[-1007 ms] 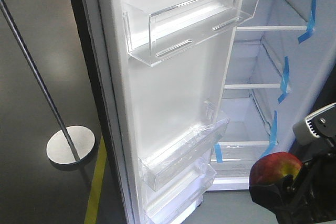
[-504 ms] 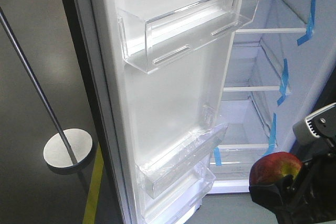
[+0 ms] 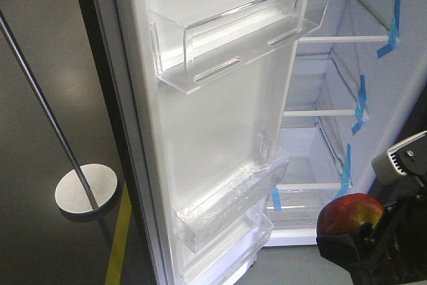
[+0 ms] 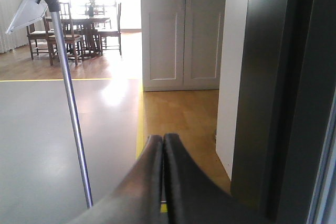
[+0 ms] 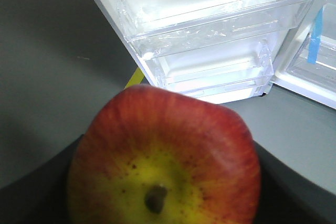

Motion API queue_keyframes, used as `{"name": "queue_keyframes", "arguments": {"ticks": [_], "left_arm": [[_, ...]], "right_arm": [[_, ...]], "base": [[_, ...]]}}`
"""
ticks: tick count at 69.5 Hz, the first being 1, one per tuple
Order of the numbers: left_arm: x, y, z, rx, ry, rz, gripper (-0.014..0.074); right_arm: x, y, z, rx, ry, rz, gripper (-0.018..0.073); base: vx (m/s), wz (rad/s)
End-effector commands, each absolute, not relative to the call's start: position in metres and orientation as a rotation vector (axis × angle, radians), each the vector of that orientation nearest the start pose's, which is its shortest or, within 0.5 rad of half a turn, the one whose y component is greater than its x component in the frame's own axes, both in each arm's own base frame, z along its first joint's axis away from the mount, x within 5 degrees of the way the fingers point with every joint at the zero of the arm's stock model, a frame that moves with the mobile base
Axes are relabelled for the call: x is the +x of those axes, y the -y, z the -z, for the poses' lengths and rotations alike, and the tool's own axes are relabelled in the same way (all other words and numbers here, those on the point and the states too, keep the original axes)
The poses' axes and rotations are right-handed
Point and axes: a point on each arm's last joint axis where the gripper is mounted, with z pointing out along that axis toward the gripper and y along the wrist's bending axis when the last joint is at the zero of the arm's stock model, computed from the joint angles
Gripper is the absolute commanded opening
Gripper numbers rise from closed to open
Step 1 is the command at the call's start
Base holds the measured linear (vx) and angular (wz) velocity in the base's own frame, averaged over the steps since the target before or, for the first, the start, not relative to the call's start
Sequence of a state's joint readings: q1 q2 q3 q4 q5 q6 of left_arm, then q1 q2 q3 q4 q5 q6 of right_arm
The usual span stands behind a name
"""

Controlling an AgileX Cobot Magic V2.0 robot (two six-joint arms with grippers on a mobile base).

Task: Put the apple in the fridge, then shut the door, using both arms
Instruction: 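Approach close to the open refrigerator door bins, then raise the held apple with the right gripper above the top door bin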

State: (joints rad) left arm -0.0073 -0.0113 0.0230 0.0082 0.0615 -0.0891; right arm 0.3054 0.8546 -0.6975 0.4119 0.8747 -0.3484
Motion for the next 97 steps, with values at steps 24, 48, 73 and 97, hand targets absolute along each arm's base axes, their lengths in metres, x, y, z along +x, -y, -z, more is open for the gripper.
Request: {"name": "queue_keyframes", "arguments": {"ticks": [24,48,73,97], "left_arm": [[0.056,0.001,-0.203,-0.061,-1.482,0.088,-0.0006],[0.056,0.001,-0.203,-0.061,-1.482,0.088,-0.0006],[0.056,0.001,-0.203,-0.061,-1.482,0.088,-0.0006],[0.056,0.001,-0.203,-0.061,-1.482,0.088,-0.0006]], "right_arm": [[0.137,-0.073,-0.310,-0.574,-2.318,-0.495,0.0391],[0.137,-0.073,-0.310,-0.574,-2.317,-0.495,0.0391],[0.153,-0.070,-0.349,-0.503,-2.091,-0.408,0.0391],[0.181,-0.077,-0.444,-0.467,-1.829,-0.392,0.0391]], "base": [[0.00,0.00],[0.00,0.00],[0.00,0.00],[0.00,0.00]]}}
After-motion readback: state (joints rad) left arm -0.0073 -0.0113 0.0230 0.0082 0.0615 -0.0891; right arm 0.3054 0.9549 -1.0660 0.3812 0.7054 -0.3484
